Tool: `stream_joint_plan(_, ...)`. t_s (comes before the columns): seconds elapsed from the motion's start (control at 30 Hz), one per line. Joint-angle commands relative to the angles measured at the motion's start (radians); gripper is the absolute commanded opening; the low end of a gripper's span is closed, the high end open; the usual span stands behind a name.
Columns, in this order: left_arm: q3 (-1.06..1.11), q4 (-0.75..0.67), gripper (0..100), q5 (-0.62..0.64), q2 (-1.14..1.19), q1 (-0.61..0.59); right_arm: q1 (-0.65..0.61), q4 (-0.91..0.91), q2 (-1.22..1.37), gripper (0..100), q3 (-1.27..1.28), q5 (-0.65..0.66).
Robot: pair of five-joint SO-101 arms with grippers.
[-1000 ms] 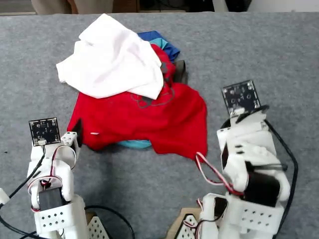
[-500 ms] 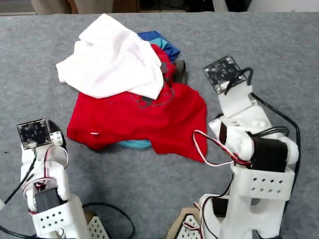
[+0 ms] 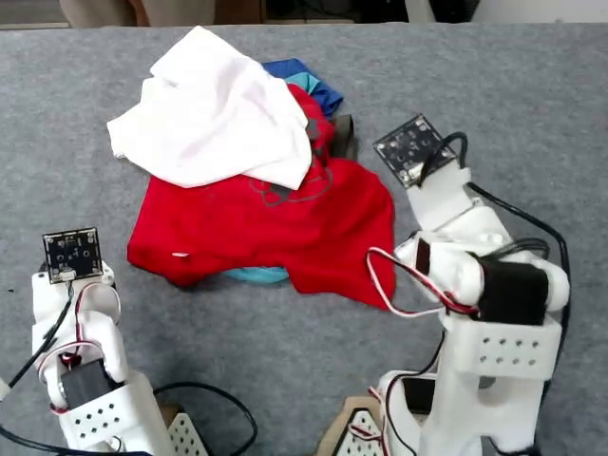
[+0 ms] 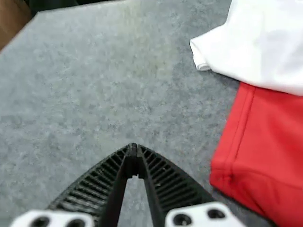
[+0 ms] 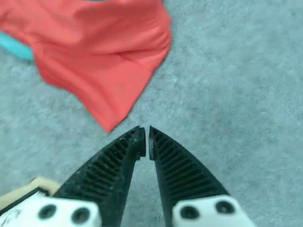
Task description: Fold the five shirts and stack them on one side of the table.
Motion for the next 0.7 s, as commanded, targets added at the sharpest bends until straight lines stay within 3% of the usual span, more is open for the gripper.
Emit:
stream_joint_plan(0.0, -0.057, 0.106, 2, 0.025, -0.022, -0.008, -0.041, 0.043, 0.064, 3.9, -0.051, -0.040)
stream_joint_plan(0.2, -0.253, 0.371, 2, 0.087, -0.019, -0.005, -0.041, 0.141, 0.289, 4.0, -0.170, -0.075)
stream_joint_plan(0.47, -0.359, 0.580, 2, 0.103, -0.018, -0.006, -0.090, 0.143, 0.349, 4.0, -0.185, -0.075)
stream_joint_plan(0.67, -0.601, 0.539, 2, 0.164, 0.173, -0.005, -0.180, 0.143, 0.351, 4.0, -0.188, -0.071)
